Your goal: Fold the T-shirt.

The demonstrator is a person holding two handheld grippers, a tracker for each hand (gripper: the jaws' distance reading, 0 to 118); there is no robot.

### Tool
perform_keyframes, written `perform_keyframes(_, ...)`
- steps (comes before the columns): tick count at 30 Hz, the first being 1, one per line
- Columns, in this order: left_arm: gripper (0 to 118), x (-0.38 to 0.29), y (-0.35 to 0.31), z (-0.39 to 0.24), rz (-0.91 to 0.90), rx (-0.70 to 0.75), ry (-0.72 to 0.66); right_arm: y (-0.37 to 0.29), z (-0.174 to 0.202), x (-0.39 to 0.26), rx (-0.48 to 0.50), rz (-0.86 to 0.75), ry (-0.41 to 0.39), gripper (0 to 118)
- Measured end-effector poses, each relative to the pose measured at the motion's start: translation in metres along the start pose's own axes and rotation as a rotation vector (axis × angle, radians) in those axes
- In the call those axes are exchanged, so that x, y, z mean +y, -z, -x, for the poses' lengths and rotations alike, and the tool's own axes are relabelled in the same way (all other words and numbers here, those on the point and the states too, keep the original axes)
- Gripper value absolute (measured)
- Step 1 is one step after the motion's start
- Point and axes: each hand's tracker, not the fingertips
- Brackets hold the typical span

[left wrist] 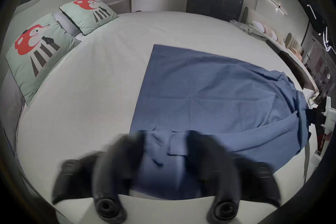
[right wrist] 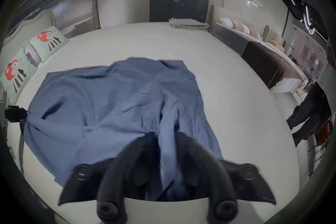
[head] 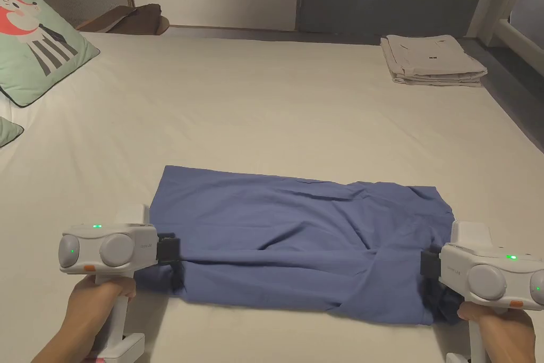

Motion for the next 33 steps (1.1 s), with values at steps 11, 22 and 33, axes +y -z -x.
perform_keyframes(11, 109, 0.007, -0.155, -0.044, -0.549, -0.157, -0.001, -0.174, 0.041, 0.016, 0.101, -0.512, 0.033, 108)
perform_keyframes(22, 0, -0.043, -0.194, -0.065, -0.797, -0.088, 0.033, -0.227, 0.085, -0.006, 0.006, -0.707, -0.023, 16)
perform_keyframes(33, 0, -0.034, -0.164, -0.052, -0.593, -0.049, 0.122, -0.22, 0.085, -0.005, 0.004, -0.682, -0.029, 0)
